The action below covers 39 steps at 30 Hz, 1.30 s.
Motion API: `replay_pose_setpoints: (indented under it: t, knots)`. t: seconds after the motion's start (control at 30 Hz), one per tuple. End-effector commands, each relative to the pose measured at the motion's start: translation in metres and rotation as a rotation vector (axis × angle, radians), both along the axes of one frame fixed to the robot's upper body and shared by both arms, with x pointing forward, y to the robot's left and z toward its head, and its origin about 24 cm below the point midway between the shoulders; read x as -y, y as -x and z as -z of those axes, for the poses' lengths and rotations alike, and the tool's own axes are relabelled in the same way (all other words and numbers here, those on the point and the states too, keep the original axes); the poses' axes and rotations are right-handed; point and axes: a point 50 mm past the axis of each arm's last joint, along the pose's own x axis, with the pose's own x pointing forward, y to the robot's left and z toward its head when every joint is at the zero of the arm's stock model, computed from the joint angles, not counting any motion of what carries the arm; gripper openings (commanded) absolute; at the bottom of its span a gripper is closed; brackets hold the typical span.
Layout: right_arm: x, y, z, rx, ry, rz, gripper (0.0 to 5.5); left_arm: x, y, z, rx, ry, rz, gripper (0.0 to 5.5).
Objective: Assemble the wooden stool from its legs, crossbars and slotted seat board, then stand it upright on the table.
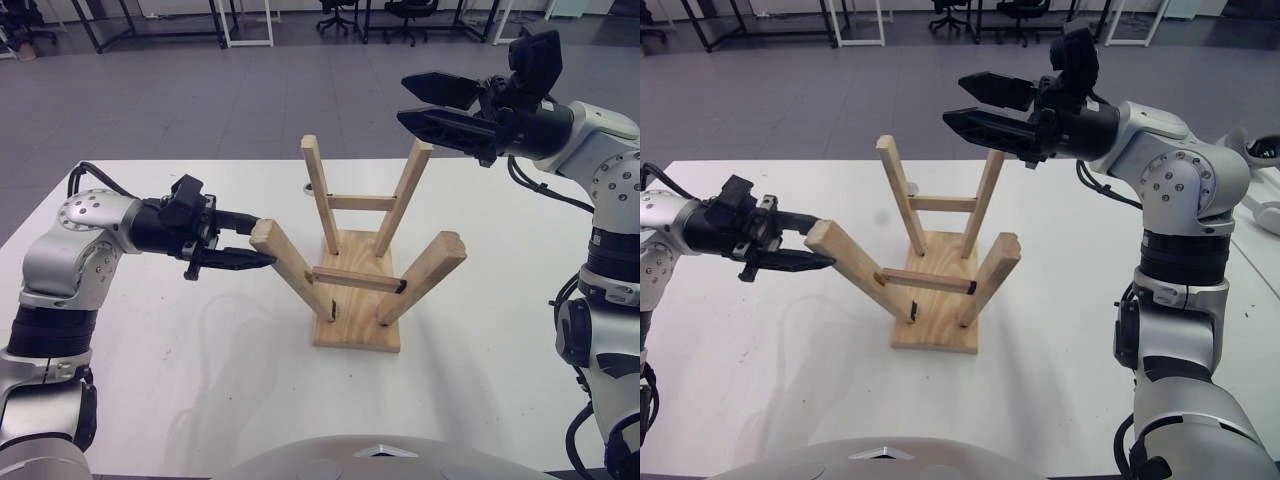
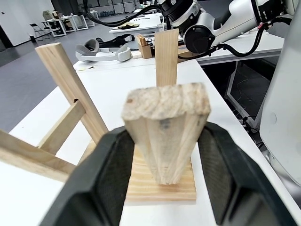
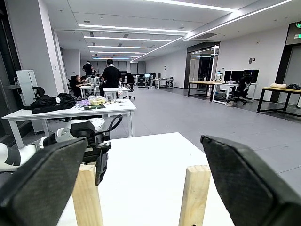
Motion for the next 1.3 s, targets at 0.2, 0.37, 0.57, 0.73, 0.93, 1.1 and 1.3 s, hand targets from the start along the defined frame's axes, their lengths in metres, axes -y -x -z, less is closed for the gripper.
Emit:
replay_pose_setpoints:
  t: [0.2,0.37,0.57,0.73,0.93,1.1,1.3]
  knots:
    - [-0.003,0.01,0.004,0.046,0.021,-0.007,4.51,0.016,-0.004,0.01,0.019,-0.126,0.035,2.06]
    - [-0.002,0.012,0.007,0.048,0.017,0.016,4.51,0.024,-0.003,0.015,0.042,-0.281,0.012,2.06]
    - [-0.008,0.012,0.0,0.09,0.021,0.068,4.51,0.028,0.0,0.024,-0.022,-0.401,-0.015,2.06]
    - [-0.027,0.021,-0.034,0.322,0.161,0.372,4.51,0.039,0.0,0.019,-0.03,-0.395,-0.041,2.06]
    - [-0.063,0.053,0.034,0.352,0.367,0.707,4.51,0.061,-0.004,0.016,0.012,-0.369,-0.101,2.06]
    - [-0.06,0.055,0.055,0.432,0.538,0.895,4.51,0.067,-0.008,0.014,0.022,-0.356,-0.127,2.06]
    - [-0.064,0.062,0.062,0.601,0.705,0.846,4.51,0.071,-0.016,0.015,0.019,-0.347,-0.165,2.06]
